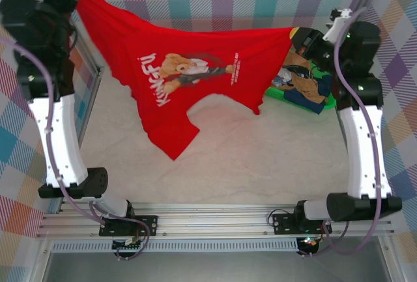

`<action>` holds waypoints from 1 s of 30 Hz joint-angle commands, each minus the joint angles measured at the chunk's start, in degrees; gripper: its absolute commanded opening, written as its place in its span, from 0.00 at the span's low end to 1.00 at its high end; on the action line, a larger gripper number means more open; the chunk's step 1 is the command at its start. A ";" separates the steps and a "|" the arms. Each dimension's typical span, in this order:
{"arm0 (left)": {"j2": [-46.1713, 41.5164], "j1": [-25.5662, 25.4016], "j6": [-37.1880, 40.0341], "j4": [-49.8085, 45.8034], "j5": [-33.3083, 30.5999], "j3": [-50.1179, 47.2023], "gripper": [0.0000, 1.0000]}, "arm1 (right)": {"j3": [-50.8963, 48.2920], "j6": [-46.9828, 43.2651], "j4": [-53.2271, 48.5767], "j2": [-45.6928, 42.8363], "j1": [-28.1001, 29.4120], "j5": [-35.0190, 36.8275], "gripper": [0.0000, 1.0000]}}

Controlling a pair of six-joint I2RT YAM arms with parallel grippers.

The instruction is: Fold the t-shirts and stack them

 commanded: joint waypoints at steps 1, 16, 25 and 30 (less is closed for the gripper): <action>-0.22 2.18 -2.28 1.55 -1.60 5.83 0.00 | 0.92 0.26 4.04 -5.57 -0.12 -1.53 0.00; 17.52 4.41 -8.42 -6.96 11.38 9.82 0.00 | 3.84 9.06 8.77 13.11 3.07 -7.86 0.00; 28.78 9.52 -13.89 -4.50 15.98 22.16 0.00 | 35.61 9.72 2.38 39.72 6.05 -8.76 0.00; 22.56 12.31 -17.16 3.54 17.30 22.17 0.00 | 60.79 12.35 -0.56 51.32 5.30 -7.75 0.00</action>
